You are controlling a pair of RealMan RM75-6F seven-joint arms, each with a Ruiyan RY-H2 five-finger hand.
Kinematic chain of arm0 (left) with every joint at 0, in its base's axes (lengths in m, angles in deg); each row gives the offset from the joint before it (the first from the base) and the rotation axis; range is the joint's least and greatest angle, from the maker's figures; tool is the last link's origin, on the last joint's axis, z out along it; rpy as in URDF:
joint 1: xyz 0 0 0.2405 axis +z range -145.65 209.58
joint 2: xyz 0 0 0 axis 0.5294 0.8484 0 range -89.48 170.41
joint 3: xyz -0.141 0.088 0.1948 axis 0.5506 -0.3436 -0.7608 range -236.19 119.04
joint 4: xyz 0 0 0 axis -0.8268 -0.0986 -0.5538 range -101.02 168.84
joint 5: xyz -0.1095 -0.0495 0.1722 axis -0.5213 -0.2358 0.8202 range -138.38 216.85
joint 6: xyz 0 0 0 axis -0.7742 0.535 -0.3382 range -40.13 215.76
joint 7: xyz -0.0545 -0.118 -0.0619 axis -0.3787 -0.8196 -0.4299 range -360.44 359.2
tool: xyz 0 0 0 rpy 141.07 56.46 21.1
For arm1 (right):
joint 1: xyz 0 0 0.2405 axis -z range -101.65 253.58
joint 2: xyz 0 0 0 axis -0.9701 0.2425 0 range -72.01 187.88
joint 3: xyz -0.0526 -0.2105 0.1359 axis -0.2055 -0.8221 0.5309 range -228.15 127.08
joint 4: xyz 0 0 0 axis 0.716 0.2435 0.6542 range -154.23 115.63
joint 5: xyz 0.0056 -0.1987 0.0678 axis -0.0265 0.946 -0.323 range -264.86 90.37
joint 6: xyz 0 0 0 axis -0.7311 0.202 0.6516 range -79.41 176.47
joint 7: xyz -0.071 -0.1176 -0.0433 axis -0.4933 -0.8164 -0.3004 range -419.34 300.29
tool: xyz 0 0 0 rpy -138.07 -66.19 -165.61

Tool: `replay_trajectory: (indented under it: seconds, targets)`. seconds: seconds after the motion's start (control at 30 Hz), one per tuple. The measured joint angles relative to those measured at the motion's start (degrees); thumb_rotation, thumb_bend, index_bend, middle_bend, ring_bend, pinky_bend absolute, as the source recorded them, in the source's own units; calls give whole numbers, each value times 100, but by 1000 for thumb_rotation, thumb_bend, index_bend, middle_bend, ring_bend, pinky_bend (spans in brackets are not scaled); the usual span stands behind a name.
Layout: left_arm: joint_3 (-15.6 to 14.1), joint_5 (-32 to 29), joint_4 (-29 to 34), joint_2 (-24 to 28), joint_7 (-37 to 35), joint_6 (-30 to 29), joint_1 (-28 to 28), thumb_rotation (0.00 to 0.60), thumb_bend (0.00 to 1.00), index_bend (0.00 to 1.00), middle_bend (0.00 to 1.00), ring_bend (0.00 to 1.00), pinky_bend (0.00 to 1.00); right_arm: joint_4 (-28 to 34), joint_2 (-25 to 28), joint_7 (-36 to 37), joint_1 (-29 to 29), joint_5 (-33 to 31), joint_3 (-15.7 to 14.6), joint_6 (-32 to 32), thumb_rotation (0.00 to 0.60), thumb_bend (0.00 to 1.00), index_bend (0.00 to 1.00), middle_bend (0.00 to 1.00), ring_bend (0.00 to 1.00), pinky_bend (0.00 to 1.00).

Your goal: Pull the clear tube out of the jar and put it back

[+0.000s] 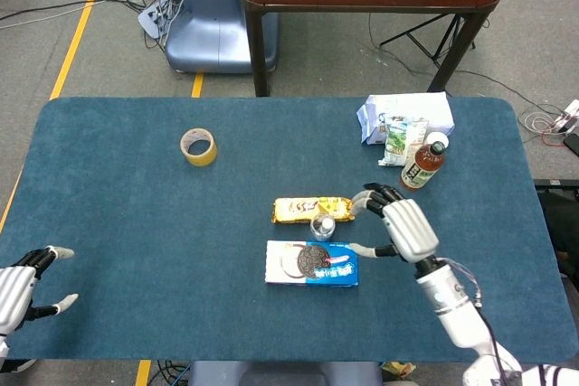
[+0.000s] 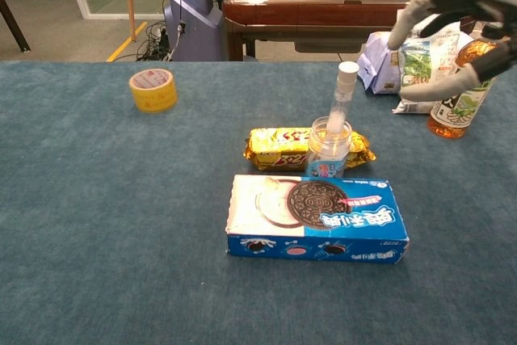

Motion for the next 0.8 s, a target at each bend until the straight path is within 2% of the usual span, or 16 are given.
replay_trajectory:
  seconds: [0.1,0.27,0.5,0.8]
  targets:
    - [-3,15,14,-15,57,-13,4,600,165,309,313,271,464,110,414,-117,331,189,-188,364,600,104,439,345,183,198]
    - [-4,64,6,-70,121,-41,1,600,165,309,313,271,464,-68,655,-429,918,444,-441,1135,600,103,440,345,183,198]
    - [-18,137,-55,-171,181,-33,-24,600,165,311,313,271,464,-773,571,-775,1700,617,-643,2130,600,105,440,346,183,198]
    - [-30,164,-63,-229,273,4,-54,600,165,311,313,271,464,-1552,353,-136,2130,578,-651,2427,600,108,440,348,183,198]
